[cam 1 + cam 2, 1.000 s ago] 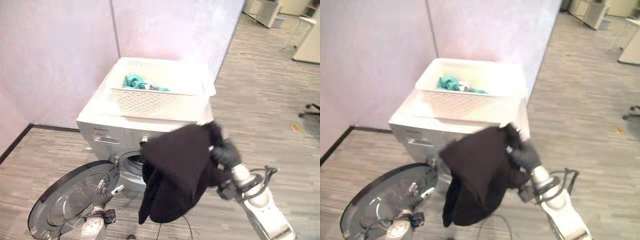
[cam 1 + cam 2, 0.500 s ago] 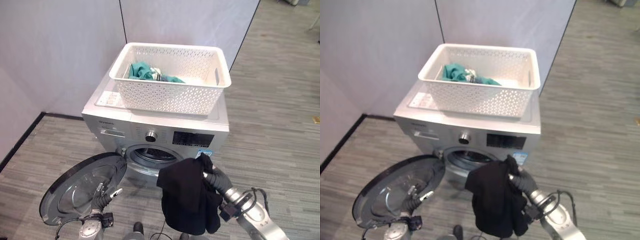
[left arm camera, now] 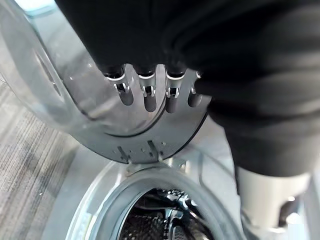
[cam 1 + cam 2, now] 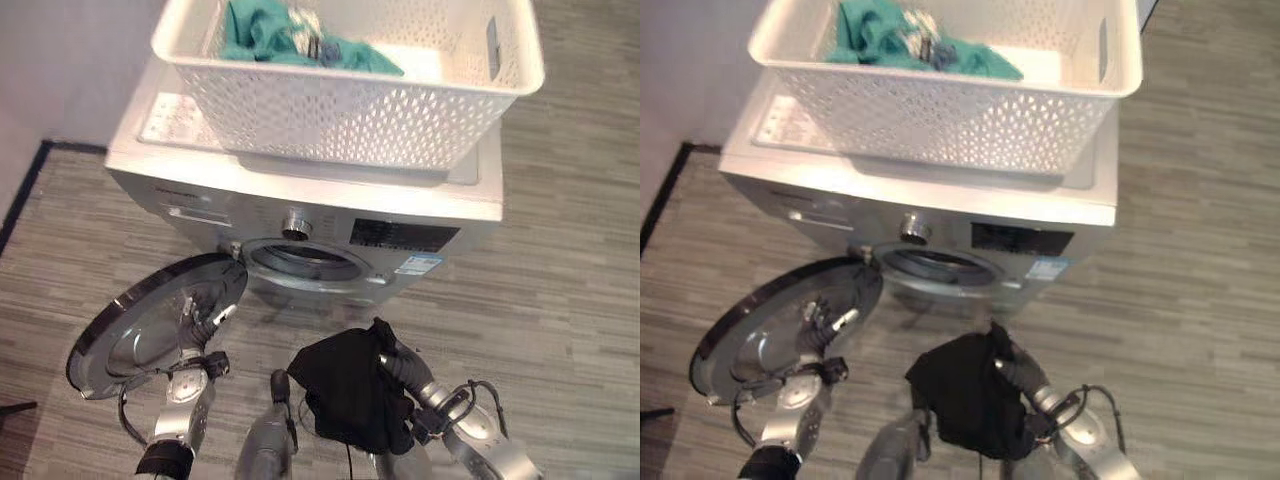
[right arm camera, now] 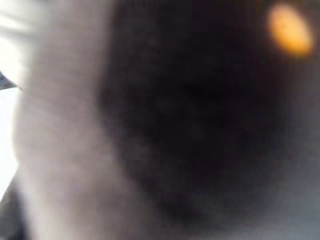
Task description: Grab the laundry basket,head to the washer,open it,put in the laundry and shut it.
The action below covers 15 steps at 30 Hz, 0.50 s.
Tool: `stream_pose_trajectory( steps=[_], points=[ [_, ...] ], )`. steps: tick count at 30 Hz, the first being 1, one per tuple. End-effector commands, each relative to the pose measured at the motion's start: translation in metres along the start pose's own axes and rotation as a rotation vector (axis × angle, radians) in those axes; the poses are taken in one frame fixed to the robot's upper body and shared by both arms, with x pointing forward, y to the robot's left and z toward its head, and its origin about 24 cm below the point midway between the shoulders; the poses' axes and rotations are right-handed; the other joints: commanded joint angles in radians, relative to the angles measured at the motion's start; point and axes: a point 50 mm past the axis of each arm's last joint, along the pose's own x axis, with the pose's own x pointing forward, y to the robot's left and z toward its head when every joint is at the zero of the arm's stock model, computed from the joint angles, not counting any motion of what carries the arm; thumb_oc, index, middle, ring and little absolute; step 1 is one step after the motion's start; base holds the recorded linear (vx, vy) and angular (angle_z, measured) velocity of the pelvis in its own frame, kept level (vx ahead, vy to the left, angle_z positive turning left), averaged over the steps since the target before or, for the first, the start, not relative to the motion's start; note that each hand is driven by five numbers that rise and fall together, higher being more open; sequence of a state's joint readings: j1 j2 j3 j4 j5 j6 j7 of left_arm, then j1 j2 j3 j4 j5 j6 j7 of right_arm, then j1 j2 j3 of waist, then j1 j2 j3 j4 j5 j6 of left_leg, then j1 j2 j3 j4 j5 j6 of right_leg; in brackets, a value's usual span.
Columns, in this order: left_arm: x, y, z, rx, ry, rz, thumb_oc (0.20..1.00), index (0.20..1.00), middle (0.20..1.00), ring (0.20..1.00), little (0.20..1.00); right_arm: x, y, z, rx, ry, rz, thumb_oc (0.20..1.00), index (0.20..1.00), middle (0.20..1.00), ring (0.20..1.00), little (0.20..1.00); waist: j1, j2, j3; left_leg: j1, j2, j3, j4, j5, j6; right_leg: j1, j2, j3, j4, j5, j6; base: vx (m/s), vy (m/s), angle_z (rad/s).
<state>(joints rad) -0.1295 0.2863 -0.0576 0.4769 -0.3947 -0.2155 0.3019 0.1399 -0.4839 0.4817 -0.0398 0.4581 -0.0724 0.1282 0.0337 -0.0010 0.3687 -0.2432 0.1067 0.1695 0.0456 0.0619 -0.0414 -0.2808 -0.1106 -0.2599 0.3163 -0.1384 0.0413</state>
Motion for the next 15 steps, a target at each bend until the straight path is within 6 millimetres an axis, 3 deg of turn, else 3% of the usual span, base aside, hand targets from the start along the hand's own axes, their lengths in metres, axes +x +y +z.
stream_pose_trajectory(
  steps=[1, 8, 11, 15],
  points=[
    [0.008, 0.015, 0.019, -0.029, -0.097, 0.091, 1.0, 1.0, 1.0, 1.0, 1.0, 0.008, 0.012, 0.021, 0.067, -0.142, -0.006, 0.2, 0.2, 0.2, 0.2, 0.2, -0.016, -0.022, 0.003, -0.143, -0.027, 0.017, 0.061, 0.018, -0.013, 0.109, 0.008, -0.068, -0.06, -0.105, -0.031, -0.02, -0.018, -0.06],
    [0.019, -0.004, 0.048, -0.115, -0.19, 0.1, 1.0, 1.0, 1.0, 1.0, 1.0, 0.024, -0.002, 0.025, 0.094, -0.166, -0.132, 0.2, 0.2, 0.2, 0.2, 0.2, -0.025, -0.031, 0.047, -0.275, -0.005, 0.003, 0.141, 0.008, -0.016, -0.017, -0.006, -0.084, 0.042, -0.121, -0.031, -0.06, -0.019, 0.1],
    [0.022, -0.023, 0.068, -0.146, -0.262, 0.066, 1.0, 1.0, 1.0, 1.0, 1.0, 0.032, -0.005, 0.034, 0.065, -0.204, -0.17, 0.2, 0.2, 0.2, 0.2, 0.2, -0.026, -0.036, 0.071, -0.361, 0.0, -0.016, 0.186, -0.003, -0.011, -0.104, -0.018, -0.095, 0.116, -0.142, -0.036, -0.05, -0.013, 0.22],
    [0.023, -0.032, 0.076, -0.168, -0.285, 0.05, 1.0, 1.0, 1.0, 1.0, 1.0, 0.04, -0.005, 0.04, 0.048, -0.222, -0.189, 0.2, 0.2, 0.2, 0.2, 0.2, -0.024, -0.037, 0.075, -0.415, 0.004, -0.026, 0.204, -0.007, -0.01, -0.161, -0.021, -0.101, 0.149, -0.148, -0.038, -0.02, 0.001, 0.18]
  ],
)
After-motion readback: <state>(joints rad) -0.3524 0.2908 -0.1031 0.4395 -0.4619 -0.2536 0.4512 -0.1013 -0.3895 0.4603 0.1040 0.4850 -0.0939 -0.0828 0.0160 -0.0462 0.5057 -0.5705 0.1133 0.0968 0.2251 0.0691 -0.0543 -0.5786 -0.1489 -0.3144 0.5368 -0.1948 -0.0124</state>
